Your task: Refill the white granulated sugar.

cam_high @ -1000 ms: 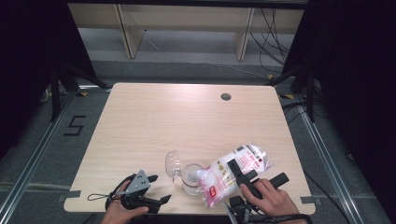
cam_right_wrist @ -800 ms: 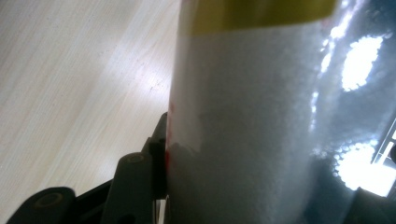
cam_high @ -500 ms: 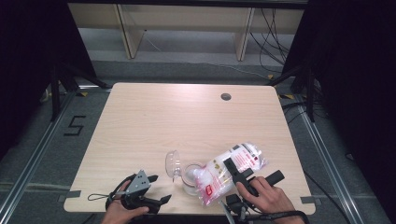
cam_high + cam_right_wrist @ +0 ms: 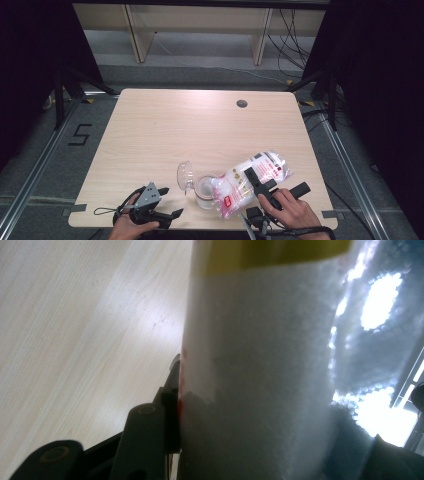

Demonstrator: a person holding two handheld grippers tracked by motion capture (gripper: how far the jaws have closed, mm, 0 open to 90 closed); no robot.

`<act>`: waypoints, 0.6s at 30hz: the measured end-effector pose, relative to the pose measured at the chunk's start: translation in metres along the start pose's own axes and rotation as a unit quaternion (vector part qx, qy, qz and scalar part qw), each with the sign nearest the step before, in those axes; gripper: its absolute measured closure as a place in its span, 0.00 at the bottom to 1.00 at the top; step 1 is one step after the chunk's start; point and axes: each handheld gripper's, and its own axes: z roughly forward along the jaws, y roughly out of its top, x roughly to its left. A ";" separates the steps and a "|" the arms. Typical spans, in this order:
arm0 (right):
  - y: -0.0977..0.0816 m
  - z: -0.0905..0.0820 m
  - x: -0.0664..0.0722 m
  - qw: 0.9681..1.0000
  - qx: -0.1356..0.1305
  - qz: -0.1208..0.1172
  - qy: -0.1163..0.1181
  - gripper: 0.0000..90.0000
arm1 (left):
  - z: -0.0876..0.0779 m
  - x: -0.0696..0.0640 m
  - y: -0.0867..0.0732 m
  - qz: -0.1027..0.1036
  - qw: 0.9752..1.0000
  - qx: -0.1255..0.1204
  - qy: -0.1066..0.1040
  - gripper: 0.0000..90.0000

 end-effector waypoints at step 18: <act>0.003 -0.008 0.000 1.000 0.003 0.004 -0.001 0.63 | 0.000 0.002 -0.001 -0.022 1.000 -0.006 0.001 0.18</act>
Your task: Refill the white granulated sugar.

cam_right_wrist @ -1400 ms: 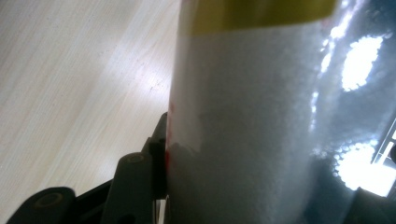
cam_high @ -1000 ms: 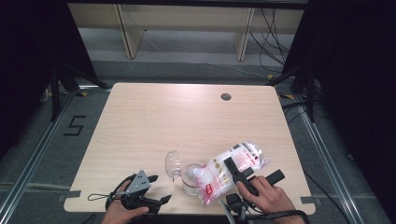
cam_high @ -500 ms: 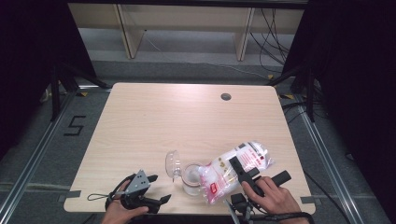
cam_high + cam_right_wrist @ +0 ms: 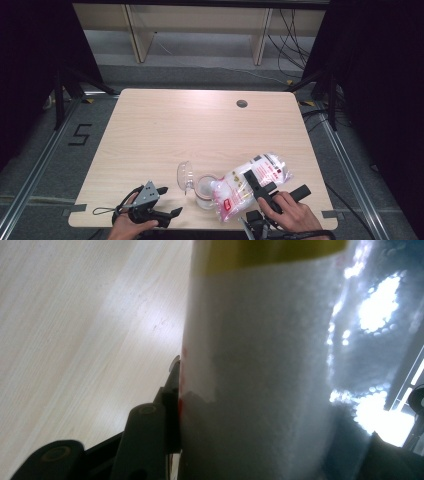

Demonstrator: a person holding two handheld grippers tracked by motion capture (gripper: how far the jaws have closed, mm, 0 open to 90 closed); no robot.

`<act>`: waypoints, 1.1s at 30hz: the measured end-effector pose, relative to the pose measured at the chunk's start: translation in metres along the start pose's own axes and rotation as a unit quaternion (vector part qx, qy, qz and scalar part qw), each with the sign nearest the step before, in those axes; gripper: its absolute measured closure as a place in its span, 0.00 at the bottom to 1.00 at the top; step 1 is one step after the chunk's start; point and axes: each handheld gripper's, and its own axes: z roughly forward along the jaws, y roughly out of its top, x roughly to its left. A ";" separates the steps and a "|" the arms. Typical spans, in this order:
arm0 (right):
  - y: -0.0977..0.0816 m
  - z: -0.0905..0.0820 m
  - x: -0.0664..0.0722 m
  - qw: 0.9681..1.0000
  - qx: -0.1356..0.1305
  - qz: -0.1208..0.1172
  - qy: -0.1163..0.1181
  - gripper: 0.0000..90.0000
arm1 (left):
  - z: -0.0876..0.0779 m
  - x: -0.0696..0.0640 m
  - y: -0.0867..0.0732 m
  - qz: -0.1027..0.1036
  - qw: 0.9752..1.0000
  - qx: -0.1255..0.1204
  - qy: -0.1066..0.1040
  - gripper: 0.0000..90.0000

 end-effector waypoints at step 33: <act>-0.003 0.006 -0.004 1.000 0.007 -0.006 0.004 0.65 | -0.001 0.001 0.000 0.004 1.000 0.004 0.002 0.18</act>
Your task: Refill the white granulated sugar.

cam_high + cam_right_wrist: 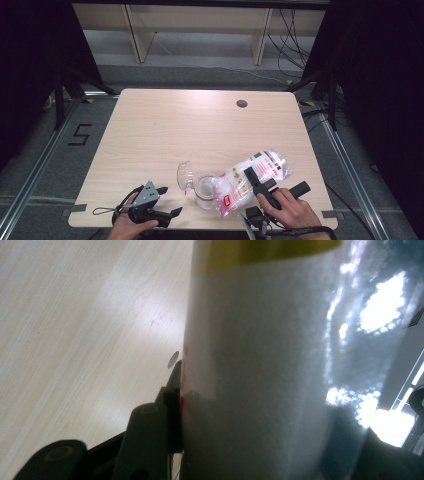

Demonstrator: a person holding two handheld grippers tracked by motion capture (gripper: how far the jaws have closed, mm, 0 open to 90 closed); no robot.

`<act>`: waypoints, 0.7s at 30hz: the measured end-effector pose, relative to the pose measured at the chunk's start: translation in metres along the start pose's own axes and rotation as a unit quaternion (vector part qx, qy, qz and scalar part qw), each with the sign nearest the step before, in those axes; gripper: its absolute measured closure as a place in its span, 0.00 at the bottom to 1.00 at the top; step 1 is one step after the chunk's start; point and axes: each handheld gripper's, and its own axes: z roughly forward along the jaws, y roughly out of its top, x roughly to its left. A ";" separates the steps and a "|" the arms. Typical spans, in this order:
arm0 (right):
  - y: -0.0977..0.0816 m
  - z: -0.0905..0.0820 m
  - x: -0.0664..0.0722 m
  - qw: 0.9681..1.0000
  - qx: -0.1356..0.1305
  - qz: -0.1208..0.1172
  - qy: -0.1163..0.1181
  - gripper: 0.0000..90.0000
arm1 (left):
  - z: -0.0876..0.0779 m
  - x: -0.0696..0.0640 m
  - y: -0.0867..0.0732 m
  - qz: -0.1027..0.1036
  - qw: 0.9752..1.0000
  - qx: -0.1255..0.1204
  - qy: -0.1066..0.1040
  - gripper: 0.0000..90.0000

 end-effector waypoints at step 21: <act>0.003 -0.011 0.005 1.000 -0.007 0.008 0.001 0.67 | 0.001 -0.001 0.000 -0.008 1.000 -0.010 -0.002 0.18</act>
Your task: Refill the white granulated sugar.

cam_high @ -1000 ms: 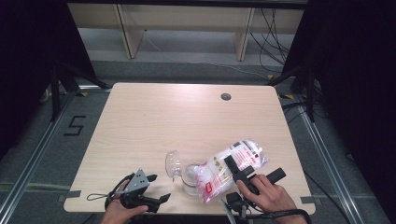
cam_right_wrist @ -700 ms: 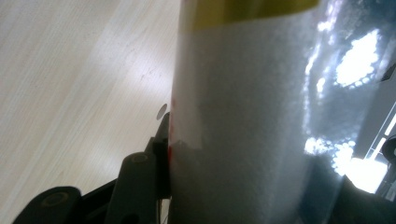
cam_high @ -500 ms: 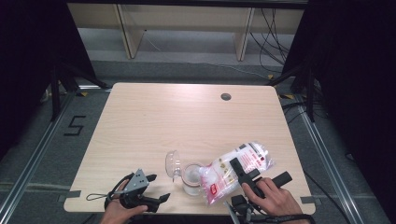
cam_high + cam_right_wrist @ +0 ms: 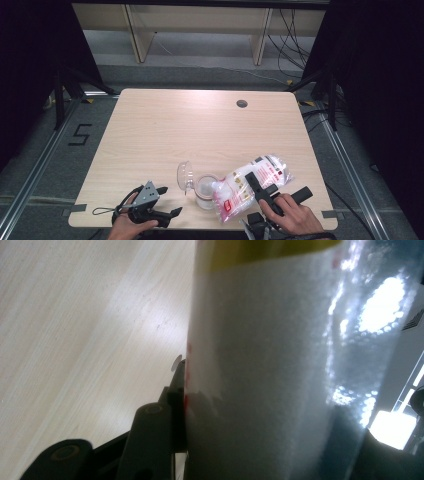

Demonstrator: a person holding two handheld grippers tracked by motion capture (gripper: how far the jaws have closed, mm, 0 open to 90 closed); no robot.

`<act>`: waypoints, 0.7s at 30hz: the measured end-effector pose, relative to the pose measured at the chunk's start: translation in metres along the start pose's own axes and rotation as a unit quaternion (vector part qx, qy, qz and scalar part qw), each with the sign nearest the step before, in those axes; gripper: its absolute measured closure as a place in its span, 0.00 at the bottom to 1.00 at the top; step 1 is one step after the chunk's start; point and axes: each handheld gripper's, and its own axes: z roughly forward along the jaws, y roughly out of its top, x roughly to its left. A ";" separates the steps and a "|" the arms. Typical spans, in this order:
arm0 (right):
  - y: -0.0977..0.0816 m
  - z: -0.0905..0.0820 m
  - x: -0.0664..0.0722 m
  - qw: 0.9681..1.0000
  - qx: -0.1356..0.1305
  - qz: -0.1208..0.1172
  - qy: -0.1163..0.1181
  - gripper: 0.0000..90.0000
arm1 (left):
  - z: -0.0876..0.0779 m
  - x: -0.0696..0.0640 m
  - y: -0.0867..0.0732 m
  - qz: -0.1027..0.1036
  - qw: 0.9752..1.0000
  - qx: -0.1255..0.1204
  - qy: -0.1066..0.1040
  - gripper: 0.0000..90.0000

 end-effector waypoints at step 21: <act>0.003 0.009 -0.007 1.000 -0.011 -0.006 -0.008 0.69 | -0.001 0.001 0.000 0.006 1.000 0.005 0.004 0.18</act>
